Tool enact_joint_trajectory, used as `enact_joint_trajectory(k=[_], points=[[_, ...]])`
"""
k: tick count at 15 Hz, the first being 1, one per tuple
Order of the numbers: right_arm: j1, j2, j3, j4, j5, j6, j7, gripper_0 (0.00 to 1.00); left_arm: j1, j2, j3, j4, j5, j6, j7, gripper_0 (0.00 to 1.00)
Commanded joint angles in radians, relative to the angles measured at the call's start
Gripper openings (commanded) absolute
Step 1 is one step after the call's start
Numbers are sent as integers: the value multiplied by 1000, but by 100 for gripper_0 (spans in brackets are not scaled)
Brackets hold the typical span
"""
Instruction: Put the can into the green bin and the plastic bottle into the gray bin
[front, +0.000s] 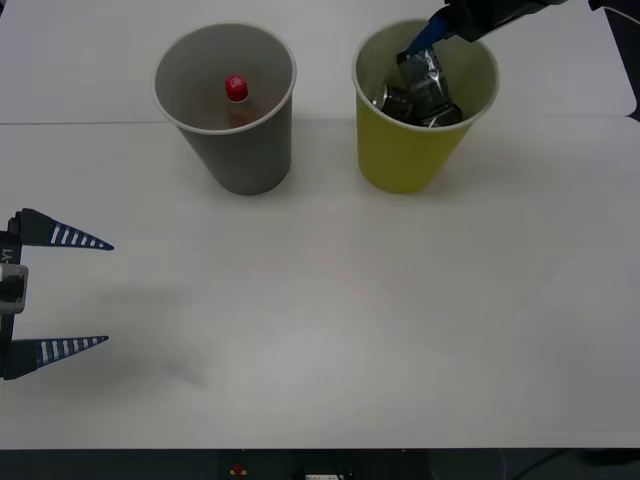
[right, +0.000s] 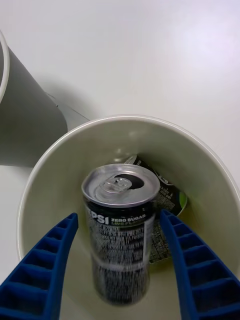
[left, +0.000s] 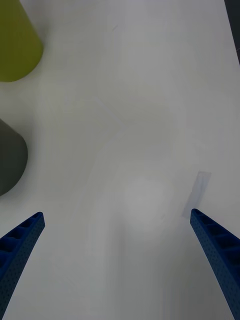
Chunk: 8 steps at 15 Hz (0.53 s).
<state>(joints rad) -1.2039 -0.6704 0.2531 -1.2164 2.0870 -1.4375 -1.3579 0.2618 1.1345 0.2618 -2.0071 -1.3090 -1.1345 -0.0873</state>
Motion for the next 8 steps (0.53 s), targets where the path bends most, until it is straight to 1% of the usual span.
enact_joint_trajectory(k=[1, 3, 5, 6, 8], points=[[0, -3, -6, 0, -15, 0, 25, 100, 0, 0, 0, 0, 0, 0, 0, 100], [3, -18, -12, -2, -42, -1, 45, 100, 0, 0, 0, 0, 0, 0, 0, 100], [14, -26, -60, -3, -67, -35, 97, 100, 0, 0, 0, 0, 0, 0, 0, 100], [26, -32, -100, -6, -90, -60, 137, 100, 0, 0, 0, 0, 0, 0, 0, 100], [52, -60, -141, -15, -163, -72, 195, 100, 0, 0, 0, 0, 0, 0, 0, 100]])
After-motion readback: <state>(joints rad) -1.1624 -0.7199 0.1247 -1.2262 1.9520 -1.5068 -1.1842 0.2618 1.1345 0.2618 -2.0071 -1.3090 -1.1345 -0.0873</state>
